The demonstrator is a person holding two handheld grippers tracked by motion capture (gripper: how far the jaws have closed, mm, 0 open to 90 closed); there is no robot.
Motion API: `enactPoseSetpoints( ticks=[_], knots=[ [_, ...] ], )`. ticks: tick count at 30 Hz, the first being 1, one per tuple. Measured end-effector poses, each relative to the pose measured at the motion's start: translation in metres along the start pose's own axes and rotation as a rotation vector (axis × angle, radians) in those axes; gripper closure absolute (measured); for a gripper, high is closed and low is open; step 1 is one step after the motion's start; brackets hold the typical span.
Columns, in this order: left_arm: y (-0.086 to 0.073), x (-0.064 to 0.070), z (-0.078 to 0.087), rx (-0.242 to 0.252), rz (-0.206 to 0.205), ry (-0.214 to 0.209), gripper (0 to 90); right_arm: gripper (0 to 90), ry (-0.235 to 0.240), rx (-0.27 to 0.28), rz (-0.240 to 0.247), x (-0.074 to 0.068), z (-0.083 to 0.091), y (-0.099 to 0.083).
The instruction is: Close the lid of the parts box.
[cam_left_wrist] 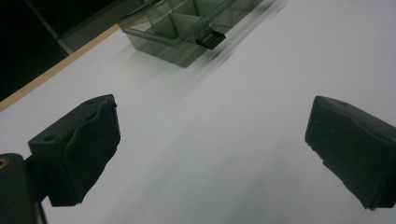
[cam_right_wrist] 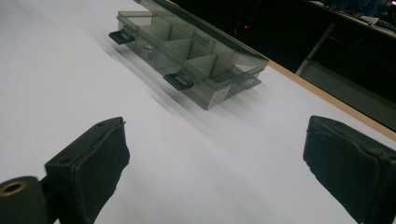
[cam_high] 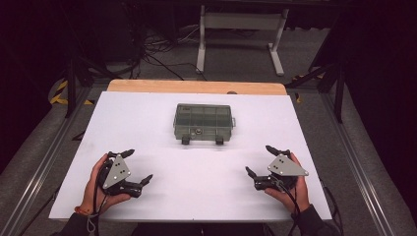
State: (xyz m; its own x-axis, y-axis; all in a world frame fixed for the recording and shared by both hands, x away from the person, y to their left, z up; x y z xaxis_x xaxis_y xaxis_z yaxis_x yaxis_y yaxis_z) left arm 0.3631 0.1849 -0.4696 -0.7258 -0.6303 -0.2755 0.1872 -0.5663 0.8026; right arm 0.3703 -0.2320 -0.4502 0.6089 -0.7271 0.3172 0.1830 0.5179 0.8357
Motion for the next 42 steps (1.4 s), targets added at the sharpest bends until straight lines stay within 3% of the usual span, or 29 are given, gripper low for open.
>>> enactPoseSetpoints(
  ticks=[9,24,28,42],
  knots=[
    [-0.013,-0.007,0.012,-0.005,0.024,0.020,4.0,6.8,-0.006,-0.028,0.010,-0.002,0.009,-0.015],
    [-0.034,-0.013,0.025,-0.034,0.063,0.042,3.5,6.2,-0.014,-0.046,-0.048,0.004,0.026,-0.039],
    [-0.036,-0.012,0.030,-0.029,0.070,0.045,3.3,5.9,-0.018,-0.065,-0.036,0.002,0.026,-0.046],
    [-0.038,-0.011,0.031,-0.027,0.087,0.043,3.2,5.8,-0.002,-0.042,-0.050,-0.002,0.027,-0.043]
  ],
)
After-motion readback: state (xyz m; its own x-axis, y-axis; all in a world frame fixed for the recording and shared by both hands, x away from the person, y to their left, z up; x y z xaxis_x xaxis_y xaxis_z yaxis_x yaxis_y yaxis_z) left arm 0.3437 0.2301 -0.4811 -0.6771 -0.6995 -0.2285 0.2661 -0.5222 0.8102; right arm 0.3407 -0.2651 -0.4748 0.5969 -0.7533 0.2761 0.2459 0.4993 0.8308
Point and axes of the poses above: each handheld gripper's, and its own axes: z roughly backward along the jaws, y roughly out of its top, x roughly to its right, the point moved 6 cm from there along -z, roughly forward along the jaws, and after that the axes turned 5 degrees about -x, right-handed, at the moved point
